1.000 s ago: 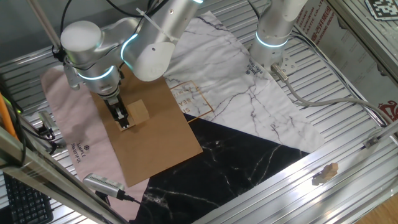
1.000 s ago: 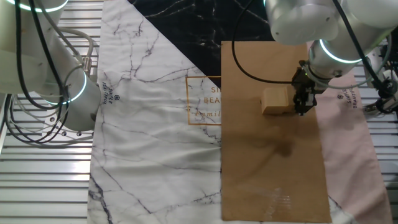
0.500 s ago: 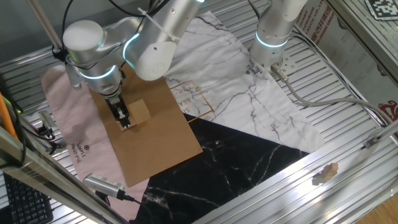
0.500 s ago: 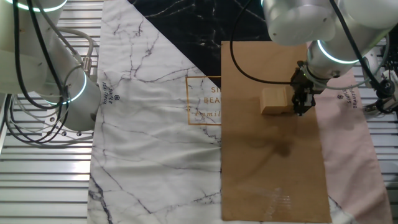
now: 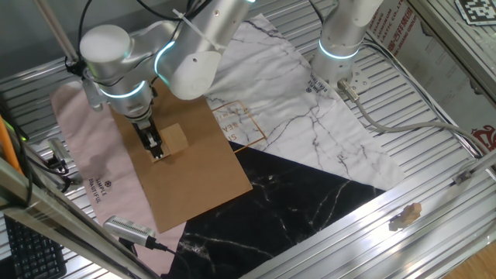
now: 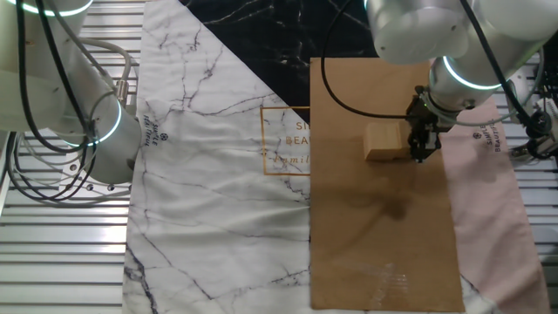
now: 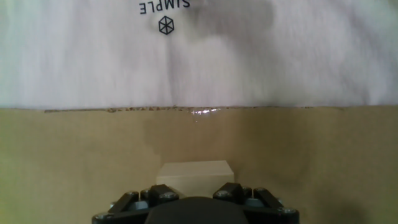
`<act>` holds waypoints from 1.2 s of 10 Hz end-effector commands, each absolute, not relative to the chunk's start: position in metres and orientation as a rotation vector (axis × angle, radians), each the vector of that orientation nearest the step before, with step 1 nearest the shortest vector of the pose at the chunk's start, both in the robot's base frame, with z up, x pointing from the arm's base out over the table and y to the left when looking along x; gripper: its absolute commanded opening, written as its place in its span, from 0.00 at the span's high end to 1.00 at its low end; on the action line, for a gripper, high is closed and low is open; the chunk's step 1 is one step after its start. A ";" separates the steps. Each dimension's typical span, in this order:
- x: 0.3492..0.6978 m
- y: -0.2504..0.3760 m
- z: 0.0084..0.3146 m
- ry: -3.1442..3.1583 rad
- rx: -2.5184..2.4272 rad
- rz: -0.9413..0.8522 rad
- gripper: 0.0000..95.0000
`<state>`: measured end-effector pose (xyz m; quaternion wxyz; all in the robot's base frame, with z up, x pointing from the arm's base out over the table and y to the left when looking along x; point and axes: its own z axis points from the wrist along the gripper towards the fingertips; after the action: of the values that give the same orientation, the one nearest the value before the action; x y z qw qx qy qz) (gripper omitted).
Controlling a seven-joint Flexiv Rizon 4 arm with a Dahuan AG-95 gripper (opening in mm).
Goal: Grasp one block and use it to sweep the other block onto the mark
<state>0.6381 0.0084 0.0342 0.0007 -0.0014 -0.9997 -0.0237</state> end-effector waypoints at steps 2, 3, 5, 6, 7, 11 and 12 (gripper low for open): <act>0.637 0.008 0.034 -3.140 -0.003 -0.075 1.00; 0.636 0.008 0.034 -3.141 -0.002 -0.074 1.00; 0.635 0.008 0.033 -3.144 -0.001 -0.075 1.00; 0.635 0.008 0.033 -3.144 -0.001 -0.075 1.00; 0.635 0.008 0.032 -3.144 -0.001 -0.074 1.00; 0.634 0.008 0.032 -3.144 0.000 -0.070 1.00; 0.634 0.008 0.032 -3.144 0.002 -0.069 1.00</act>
<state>0.6341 0.0081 0.0314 -0.0010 0.0003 -0.9998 -0.0218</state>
